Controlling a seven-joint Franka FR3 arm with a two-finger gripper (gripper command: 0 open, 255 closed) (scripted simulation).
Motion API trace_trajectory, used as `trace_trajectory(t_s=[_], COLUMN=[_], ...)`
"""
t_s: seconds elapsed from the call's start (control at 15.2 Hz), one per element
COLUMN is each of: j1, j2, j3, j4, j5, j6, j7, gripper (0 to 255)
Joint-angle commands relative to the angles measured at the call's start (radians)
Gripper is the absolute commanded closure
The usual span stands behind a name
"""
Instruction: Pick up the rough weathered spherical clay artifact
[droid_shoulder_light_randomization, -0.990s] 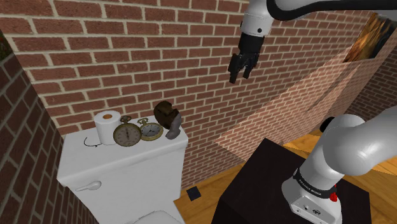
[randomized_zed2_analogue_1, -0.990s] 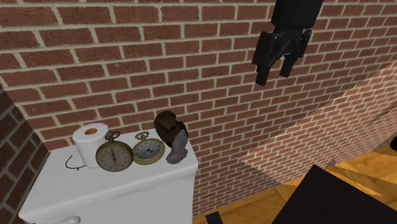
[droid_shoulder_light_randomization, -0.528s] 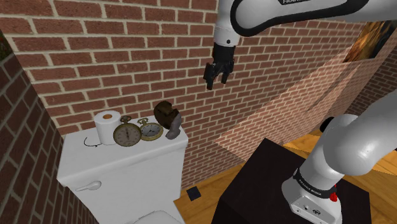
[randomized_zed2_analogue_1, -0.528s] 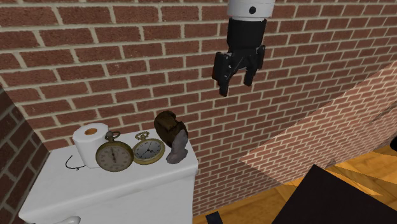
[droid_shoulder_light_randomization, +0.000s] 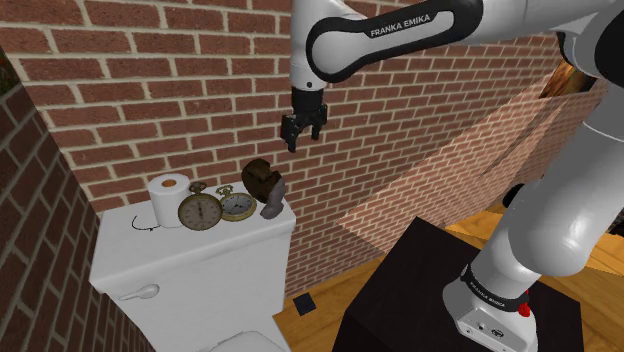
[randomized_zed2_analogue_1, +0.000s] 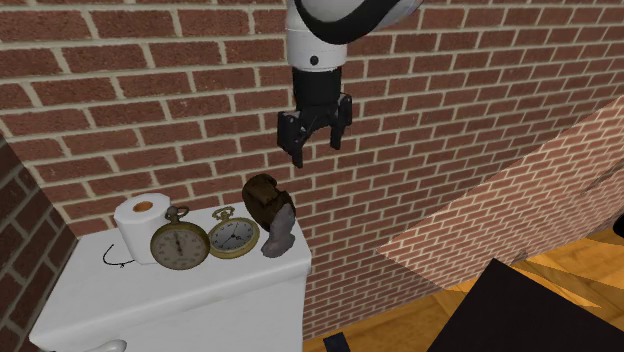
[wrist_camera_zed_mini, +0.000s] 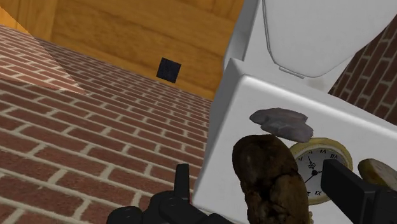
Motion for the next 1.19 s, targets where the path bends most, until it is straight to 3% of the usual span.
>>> trace_trajectory(t_s=[0.0, 0.53, 1.12], j1=[0.010, 0.078, 0.080], j2=[0.079, 0.413, 0.447], j3=[0.012, 0.022, 0.016], j4=[0.056, 0.369, 0.316], j5=[-0.030, -0.155, -0.169], j6=[0.015, -0.004, 0.082], j7=[0.024, 0.090, 0.106], gripper=[0, 0, 0])
